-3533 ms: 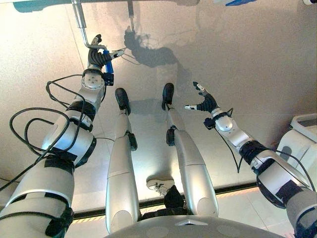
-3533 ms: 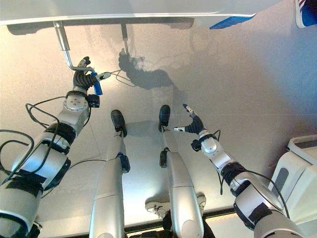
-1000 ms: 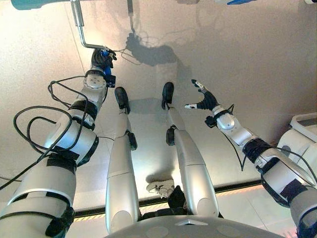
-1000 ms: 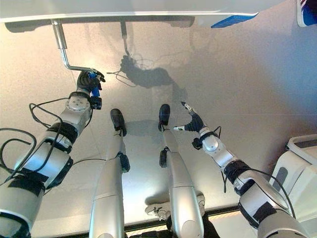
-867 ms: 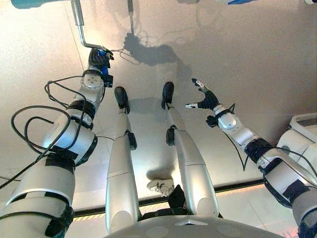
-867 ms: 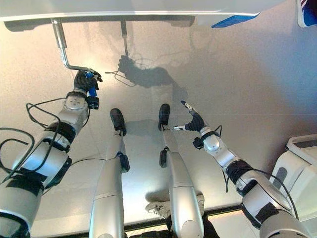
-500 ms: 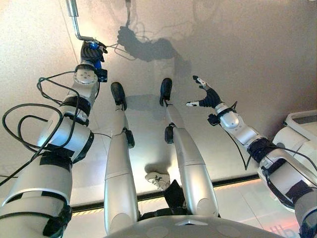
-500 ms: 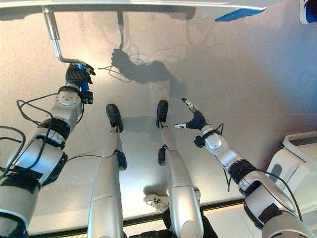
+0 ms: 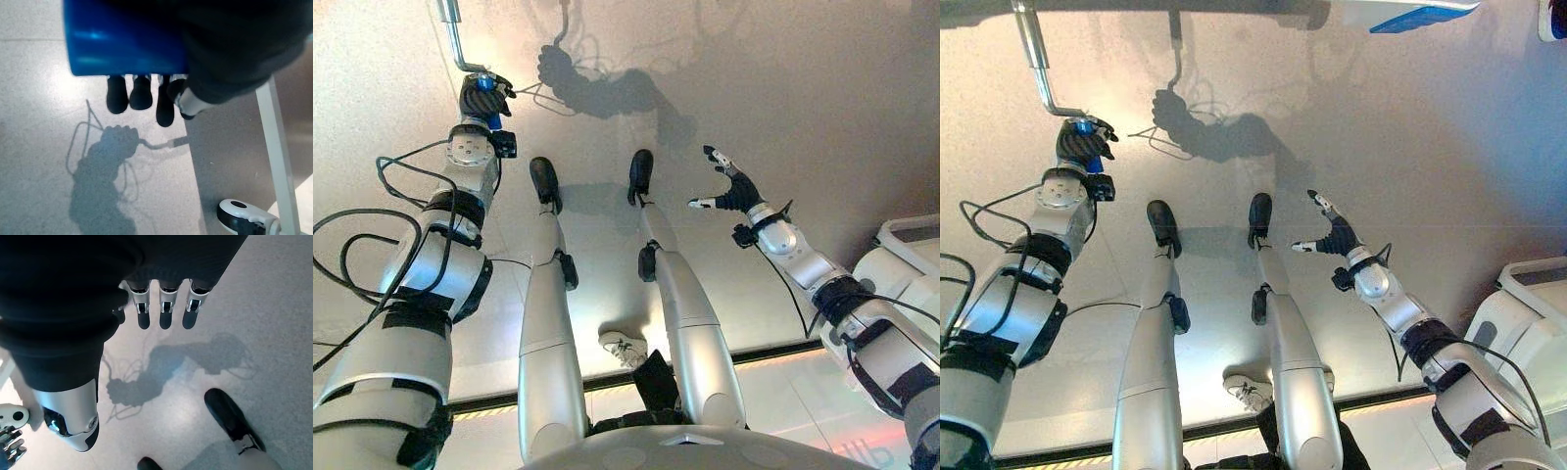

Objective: Raise the hospital bed

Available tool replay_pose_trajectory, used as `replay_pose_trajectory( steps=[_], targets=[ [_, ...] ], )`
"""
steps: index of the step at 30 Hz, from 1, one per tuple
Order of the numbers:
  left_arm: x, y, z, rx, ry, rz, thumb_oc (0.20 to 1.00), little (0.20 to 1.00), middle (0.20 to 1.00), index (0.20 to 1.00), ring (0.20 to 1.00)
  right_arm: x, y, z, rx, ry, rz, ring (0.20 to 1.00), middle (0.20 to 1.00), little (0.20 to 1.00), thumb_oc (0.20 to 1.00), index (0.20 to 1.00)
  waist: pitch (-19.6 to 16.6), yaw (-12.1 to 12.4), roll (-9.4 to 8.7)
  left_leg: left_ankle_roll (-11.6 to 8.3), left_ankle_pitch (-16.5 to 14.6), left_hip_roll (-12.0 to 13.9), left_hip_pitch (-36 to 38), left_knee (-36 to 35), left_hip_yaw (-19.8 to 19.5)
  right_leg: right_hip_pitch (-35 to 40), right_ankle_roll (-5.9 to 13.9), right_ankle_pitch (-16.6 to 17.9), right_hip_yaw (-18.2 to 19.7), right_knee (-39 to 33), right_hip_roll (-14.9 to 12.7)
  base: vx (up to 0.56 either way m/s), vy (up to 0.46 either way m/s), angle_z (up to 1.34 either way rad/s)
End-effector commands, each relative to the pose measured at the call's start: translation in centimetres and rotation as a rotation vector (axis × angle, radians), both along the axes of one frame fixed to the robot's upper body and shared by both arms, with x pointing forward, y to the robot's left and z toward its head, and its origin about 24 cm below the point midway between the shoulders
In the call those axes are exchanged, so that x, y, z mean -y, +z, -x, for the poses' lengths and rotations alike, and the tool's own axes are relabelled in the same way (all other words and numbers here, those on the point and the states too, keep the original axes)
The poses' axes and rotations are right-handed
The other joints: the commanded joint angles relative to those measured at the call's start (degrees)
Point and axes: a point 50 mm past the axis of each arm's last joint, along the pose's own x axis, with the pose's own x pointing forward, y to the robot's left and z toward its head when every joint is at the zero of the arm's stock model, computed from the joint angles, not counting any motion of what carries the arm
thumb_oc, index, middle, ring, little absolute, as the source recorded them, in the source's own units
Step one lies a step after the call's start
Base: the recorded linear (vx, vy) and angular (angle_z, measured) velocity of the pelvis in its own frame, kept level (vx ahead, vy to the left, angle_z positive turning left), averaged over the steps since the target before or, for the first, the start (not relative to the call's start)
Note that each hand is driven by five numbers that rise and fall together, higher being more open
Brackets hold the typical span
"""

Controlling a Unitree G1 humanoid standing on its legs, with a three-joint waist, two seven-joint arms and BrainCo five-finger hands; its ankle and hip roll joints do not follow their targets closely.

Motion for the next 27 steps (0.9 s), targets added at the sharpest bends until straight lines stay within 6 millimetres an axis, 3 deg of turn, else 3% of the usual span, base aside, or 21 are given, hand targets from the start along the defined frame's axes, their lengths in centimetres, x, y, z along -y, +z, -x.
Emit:
replay_pose_trajectory(
  steps=[1, 15, 22, 27],
  targets=[
    [-9.0, -5.3, 5.0, -0.129, 0.309, 0.118, 0.2, 0.2, 0.2, 0.2, 0.2, 1.1, -0.7, 1.7, 0.007, 0.016, 0.001, 1.0, 1.0, 1.0, 1.0, 1.0, 1.4, 2.1, 0.17, 2.25, -3.8, -3.1, 2.9, -0.8, -1.0, -0.8, 6.38, 0.1, 1.3, 2.7, -0.1, 0.0, 0.0, 0.0],
    [-12.0, -5.3, 6.9, -0.145, 0.412, 0.121, 0.2, 0.2, 0.2, 0.2, 0.2, 2.0, -0.3, 2.0, 0.025, -0.004, 0.006, 1.0, 1.0, 1.0, 1.0, 1.0, 1.4, 2.4, 0.42, 2.29, -3.9, -3.1, 2.5, -0.3, -0.9, -1.3, 6.29, -0.1, 1.4, 3.3, -0.2, 0.0, 0.0, 0.0],
    [-14.4, -5.6, 8.9, -0.165, 0.485, 0.113, 0.2, 0.2, 0.2, 0.2, 0.2, 2.4, -0.3, 2.2, 0.022, -0.002, 0.016, 1.0, 1.0, 1.0, 1.0, 1.0, 1.4, 2.8, 0.71, 2.33, -4.1, -3.1, 2.7, -0.1, -1.0, -1.2, 6.26, -0.2, 1.4, 3.5, -0.2, 0.0, 0.0, 0.0],
    [-14.9, -6.0, 9.4, -0.171, 0.498, 0.117, 0.2, 0.2, 0.2, 0.2, 0.2, 2.6, -0.6, 2.4, 0.01, -0.006, 0.026, 1.0, 1.0, 1.0, 1.0, 1.0, 1.4, 3.0, 0.92, 2.33, -4.0, -3.1, 2.7, 0.0, -1.2, -1.0, 6.28, -0.2, 1.4, 3.5, -0.3, 0.0, 0.0, 0.0]
  ],
)
